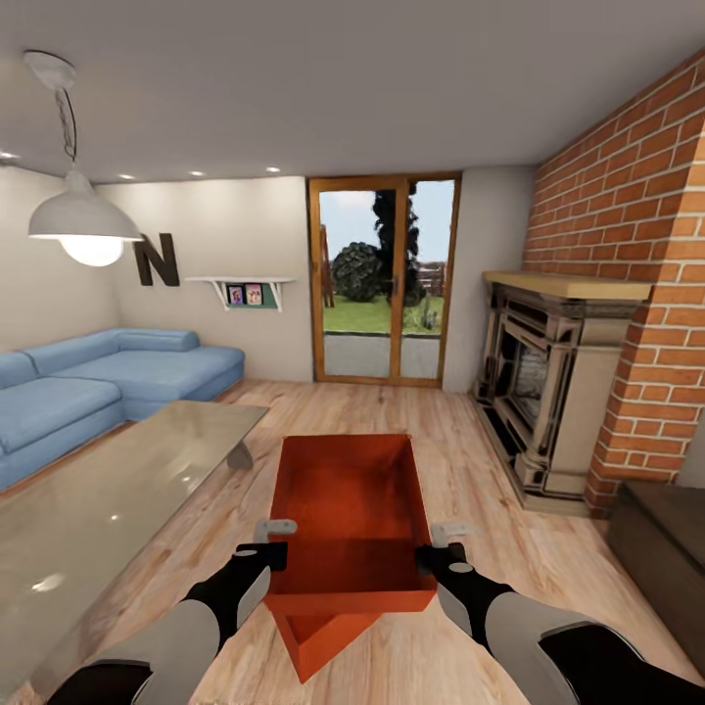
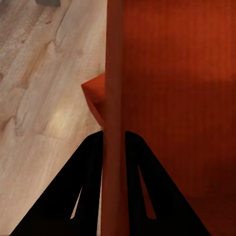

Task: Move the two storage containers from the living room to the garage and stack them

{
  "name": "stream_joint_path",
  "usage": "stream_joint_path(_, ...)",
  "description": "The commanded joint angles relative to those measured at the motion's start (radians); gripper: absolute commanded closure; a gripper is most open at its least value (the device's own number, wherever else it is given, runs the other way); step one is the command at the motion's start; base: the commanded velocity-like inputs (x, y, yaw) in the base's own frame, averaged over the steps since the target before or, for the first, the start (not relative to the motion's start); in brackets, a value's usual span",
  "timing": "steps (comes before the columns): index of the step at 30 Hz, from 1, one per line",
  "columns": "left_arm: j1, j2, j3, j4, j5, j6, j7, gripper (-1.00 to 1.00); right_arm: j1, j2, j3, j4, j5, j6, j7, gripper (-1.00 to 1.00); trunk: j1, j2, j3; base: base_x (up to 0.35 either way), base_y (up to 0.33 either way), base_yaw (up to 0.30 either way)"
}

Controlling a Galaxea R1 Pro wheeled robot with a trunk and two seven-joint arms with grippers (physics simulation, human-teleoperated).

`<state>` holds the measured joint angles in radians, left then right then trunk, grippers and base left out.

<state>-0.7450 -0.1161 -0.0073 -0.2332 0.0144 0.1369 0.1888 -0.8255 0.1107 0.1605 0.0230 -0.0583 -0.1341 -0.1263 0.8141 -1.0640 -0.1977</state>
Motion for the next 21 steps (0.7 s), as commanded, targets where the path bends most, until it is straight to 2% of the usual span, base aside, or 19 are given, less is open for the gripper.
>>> stream_joint_path(1, 0.000, -0.002, 0.012, -0.004, 0.001, 0.006, 0.009, 1.00, -0.001, 0.006, -0.027, 0.003, -0.005, -0.004, -0.004, 1.00, 0.000, -0.001, -0.001, 0.000, 0.000, 0.267)
stream_joint_path(21, 0.000, -0.001, 0.013, -0.011, 0.001, 0.006, 0.009, 1.00, -0.001, 0.006, -0.027, 0.003, -0.005, -0.003, -0.004, 1.00, 0.000, -0.001, -0.001, 0.000, 0.000, 0.268)
